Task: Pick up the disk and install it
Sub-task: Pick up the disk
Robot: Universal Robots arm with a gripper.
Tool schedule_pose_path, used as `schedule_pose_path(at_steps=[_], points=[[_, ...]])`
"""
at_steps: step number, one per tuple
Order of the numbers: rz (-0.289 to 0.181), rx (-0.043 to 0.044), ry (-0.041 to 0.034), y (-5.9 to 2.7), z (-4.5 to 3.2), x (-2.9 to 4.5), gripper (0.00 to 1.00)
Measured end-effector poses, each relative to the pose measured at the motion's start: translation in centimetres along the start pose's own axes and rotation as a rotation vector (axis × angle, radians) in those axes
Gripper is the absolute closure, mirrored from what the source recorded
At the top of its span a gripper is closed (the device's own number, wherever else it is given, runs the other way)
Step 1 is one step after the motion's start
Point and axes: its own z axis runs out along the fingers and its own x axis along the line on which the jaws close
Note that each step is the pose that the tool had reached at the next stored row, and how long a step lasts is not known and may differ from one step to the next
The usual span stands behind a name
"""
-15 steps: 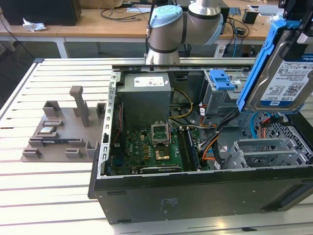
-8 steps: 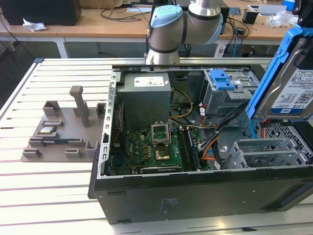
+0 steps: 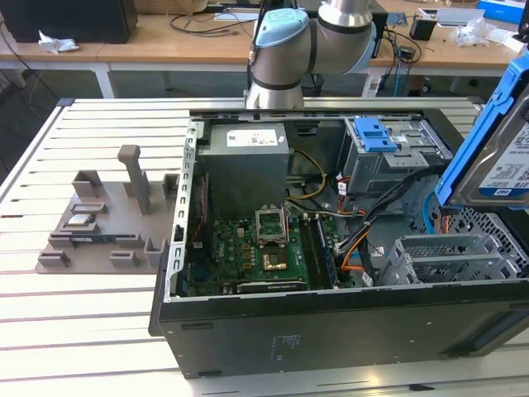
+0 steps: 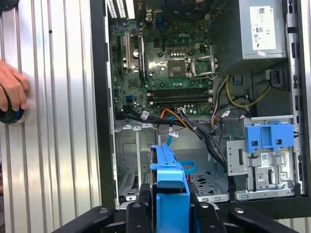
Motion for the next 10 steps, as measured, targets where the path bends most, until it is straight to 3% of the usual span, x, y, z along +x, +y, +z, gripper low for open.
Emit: schedule_pose_path(at_steps=[5, 8, 10], points=[[0.0, 0.0, 0.0, -0.49, 0.37, 0.04, 0.63], [0.0, 0.0001, -0.0001, -0.43, 0.83, 1.29, 0.63], [0.0, 0.0001, 0.0003, -0.04, 1.07, 1.6, 0.63]])
